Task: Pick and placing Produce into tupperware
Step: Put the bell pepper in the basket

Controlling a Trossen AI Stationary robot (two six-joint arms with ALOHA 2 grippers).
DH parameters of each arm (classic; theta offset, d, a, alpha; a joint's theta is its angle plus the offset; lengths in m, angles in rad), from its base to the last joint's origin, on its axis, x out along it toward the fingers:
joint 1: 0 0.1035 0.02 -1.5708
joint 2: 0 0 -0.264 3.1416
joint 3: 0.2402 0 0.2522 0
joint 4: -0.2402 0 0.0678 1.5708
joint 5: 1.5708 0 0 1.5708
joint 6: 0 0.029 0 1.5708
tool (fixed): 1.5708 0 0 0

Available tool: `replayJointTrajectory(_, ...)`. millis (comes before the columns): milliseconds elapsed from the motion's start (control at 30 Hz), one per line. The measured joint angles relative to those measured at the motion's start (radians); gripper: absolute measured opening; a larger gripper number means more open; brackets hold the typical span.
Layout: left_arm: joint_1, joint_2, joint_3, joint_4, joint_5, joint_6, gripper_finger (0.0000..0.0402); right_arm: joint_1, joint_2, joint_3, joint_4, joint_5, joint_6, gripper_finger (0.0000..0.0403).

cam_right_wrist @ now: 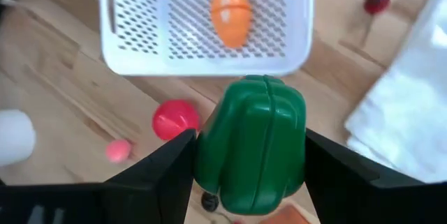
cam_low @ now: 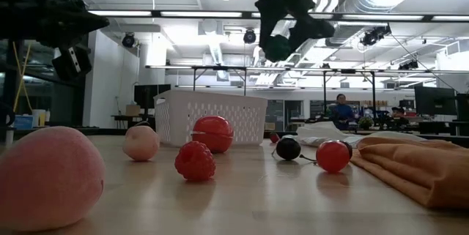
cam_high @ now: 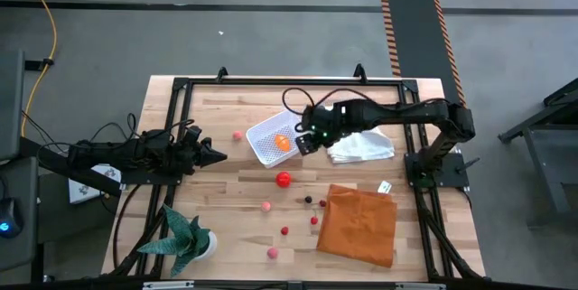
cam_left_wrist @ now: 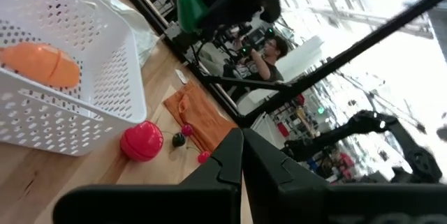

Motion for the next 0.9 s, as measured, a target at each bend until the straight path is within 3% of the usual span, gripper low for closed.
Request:
replayJointTrajectory(467, 0.0, 0.0, 0.0, -0.006, -0.072, -0.055, 0.0001, -0.097, 0.0, 0.0, 0.158, -0.12, -0.256, 0.0218)
replayJointTrajectory(900, 0.0, 0.013, 0.001, 0.0, -0.085, -0.056, 0.0001, -0.137, 0.058, -0.001, 0.257, -0.216, -0.354, 0.0218)
